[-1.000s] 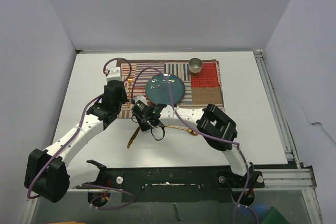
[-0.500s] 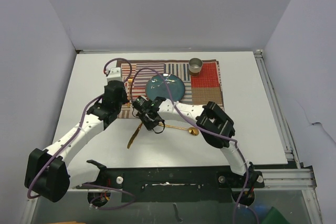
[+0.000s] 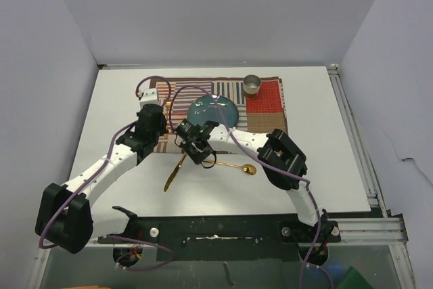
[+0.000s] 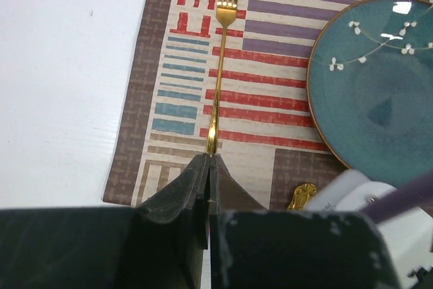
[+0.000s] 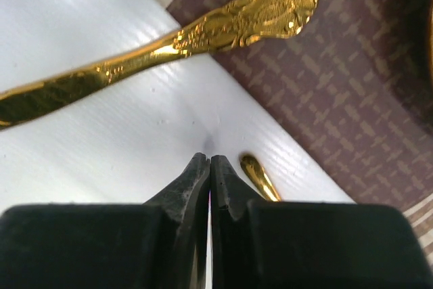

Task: Set the dinner table for one person
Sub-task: Pick up the spoon from the center of the board.

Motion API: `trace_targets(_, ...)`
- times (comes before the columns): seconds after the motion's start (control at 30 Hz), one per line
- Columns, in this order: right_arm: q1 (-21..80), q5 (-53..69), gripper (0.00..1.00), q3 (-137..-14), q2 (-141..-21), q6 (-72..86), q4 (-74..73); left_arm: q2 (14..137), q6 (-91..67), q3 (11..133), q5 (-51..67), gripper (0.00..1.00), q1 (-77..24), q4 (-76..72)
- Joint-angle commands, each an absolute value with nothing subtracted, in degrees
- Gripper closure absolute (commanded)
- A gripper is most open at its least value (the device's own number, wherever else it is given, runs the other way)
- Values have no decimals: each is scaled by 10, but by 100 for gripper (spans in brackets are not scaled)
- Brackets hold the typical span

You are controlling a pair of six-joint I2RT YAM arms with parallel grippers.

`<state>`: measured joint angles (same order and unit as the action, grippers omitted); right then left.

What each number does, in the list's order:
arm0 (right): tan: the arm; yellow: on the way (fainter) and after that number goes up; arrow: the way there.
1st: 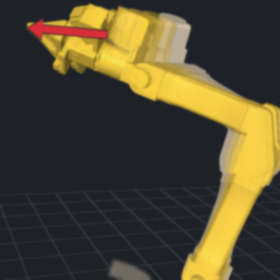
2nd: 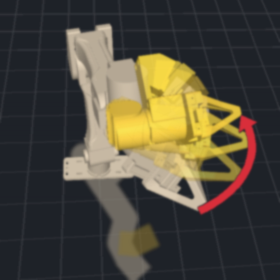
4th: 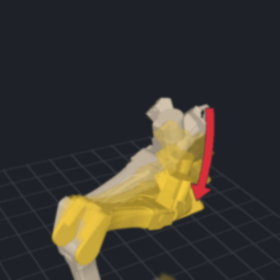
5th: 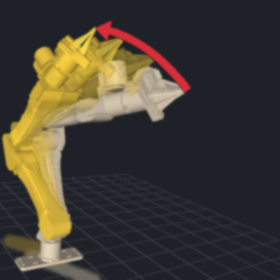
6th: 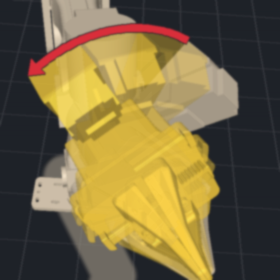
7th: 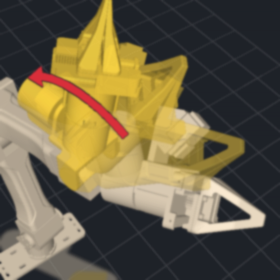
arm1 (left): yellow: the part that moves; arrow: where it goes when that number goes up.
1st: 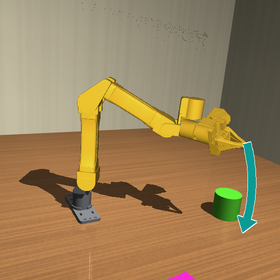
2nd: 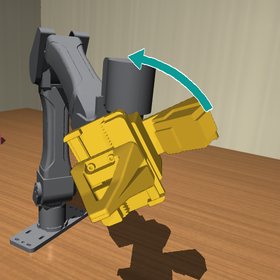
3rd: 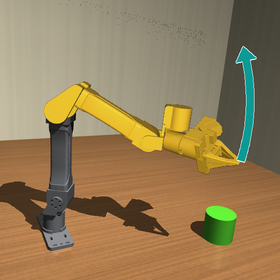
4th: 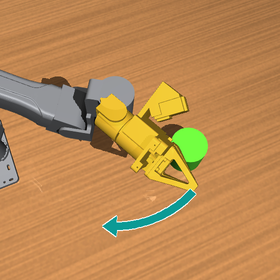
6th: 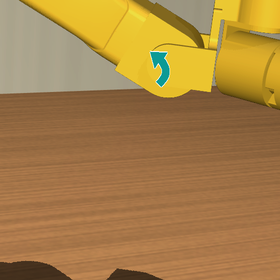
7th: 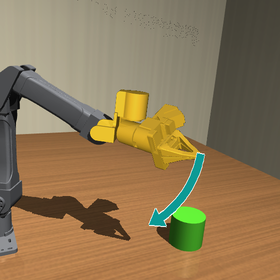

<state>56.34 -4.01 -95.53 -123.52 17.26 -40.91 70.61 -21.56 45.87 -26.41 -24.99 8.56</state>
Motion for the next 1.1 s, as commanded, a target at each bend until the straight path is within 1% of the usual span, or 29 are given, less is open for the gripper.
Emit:
trace_targets(0.0,548,-37,100,-922,-1148,166,-377,720,-227,460,-266,100,-250,63)
trace_targets(0.17,522,-47,100,-855,-1088,174,-366,742,-227,467,-259,100,-249,74)
trace_targets(0.2,520,-49,97,-847,-1081,172,-373,744,-226,468,-259,100,-249,74)
trace_targets(0.27,519,-64,77,-837,-1075,173,-402,747,-226,472,-256,100,-249,73)
trace_targets(0.33,519,-80,63,-813,-1067,175,-415,749,-227,475,-253,100,-248,71)
trace_targets(0.37,518,-84,59,-796,-1062,177,-414,749,-227,476,-252,100,-248,72)
trace_targets(0.53,509,-86,42,-717,-1030,187,-397,749,-228,477,-249,100,-247,70)
trace_targets(0.6,504,-85,38,-695,-1021,190,-393,751,-228,479,-248,100,-248,71)
trace_targets(0.67,496,-79,34,-675,-1013,190,-383,754,-228,482,-244,100,-248,74)
trace_targets(0.77,485,-75,34,-658,-1014,187,-375,756,-227,485,-243,100,-248,77)
trace_targets(0.8,484,-75,35,-652,-1014,187,-371,755,-227,486,-242,100,-248,77)
trace_targets(0.83,482,-73,39,-649,-1016,188,-368,755,-228,487,-242,100,-248,78)
trace_targets(0.87,481,-70,48,-646,-1018,189,-366,754,-228,487,-242,100,-248,78)
trace_targets(0.9,480,-67,62,-644,-1021,191,-367,752,-228,487,-242,100,-248,79)
trace_targets(0.93,479,-66,82,-643,-1023,193,-367,751,-228,487,-242,100,-248,80)
trace_targets(0.97,480,-63,98,-641,-1025,195,-367,750,-228,487,-243,100,-248,81)
trace_targets(1.0,479,-58,100,-640,-1026,196,-368,749,-227,487,-243,100,-248,81)
trace_targets(1.07,480,-56,100,-639,-1022,199,-373,748,-227,487,-244,100,-247,83)
